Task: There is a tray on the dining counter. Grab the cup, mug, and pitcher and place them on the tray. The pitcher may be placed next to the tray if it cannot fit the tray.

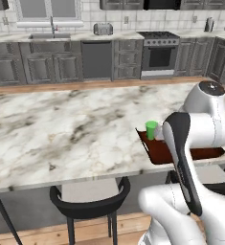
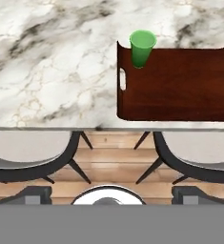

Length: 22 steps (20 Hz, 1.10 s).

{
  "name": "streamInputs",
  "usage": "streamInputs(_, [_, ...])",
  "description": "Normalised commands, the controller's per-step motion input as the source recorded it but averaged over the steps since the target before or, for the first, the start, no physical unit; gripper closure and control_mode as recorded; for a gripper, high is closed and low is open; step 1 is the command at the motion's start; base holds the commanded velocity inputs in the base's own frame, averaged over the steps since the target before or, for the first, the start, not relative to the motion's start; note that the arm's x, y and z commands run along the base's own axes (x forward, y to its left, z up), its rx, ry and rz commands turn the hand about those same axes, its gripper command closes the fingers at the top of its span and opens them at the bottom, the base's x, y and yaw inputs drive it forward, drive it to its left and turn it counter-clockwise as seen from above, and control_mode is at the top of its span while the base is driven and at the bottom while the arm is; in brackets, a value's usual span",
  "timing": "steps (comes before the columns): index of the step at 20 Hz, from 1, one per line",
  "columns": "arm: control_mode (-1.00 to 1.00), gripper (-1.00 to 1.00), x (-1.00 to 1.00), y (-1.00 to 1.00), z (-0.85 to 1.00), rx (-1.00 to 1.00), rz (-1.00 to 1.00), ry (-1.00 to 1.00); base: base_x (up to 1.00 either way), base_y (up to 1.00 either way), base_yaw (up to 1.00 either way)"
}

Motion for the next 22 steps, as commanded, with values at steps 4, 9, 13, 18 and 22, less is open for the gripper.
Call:
streamInputs(4, [1.00,-1.00,0.00,0.00,0.00,0.00,0.00,0.00,-0.87,0.00,-0.05])
streamInputs(9, [1.00,-1.00,0.00,0.00,0.00,0.00,0.00,0.00,-1.00,0.24,-0.07])
streamInputs(13, [1.00,-1.00,0.00,0.00,0.00,0.00,0.00,0.00,-0.95,1.00,0.01])
streamInputs(18, [1.00,-1.00,0.00,0.00,0.00,0.00,0.00,0.00,-0.44,1.00,0.00])
streamInputs(22, [1.00,-1.00,0.00,0.00,0.00,0.00,0.00,0.00,-0.31,1.00,0.00])
